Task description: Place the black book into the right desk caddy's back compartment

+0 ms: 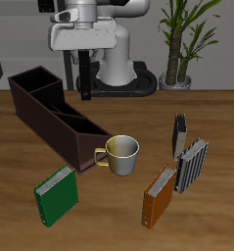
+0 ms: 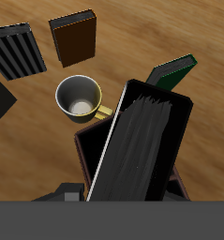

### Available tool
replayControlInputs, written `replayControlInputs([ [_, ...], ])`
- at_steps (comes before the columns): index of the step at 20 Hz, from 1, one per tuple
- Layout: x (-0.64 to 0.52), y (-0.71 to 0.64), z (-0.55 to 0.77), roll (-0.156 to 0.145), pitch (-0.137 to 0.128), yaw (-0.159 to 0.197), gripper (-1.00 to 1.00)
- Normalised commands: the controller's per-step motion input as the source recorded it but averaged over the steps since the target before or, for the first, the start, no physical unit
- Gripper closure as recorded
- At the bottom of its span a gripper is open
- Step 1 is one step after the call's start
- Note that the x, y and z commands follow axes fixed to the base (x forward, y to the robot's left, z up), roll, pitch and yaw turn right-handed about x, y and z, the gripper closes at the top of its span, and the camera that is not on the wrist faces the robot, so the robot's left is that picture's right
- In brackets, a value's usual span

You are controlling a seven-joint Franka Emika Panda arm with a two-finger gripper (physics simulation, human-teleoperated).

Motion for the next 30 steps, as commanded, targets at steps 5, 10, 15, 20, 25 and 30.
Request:
replayControlInputs([
  [5, -0.25, -0.16, -0.06, -0.026, -0.015, 0.073, 1.00],
  [10, -0.25, -0.17, -0.07, -0.016, -0.007, 0.076, 1.00],
  [15, -0.21, -0.27, -0.06, -0.055, 0.005, 0.036, 1.00],
  [20, -0.18, -0.21, -0.09, -0.050, 0.012, 0.024, 1.00],
  [25, -0.21, -0.29, -0.13, -0.052, 0.007, 0.083, 1.00],
  [30, -0.06, -0.17, -0.15, -0.037, 0.032, 0.062, 1.00],
])
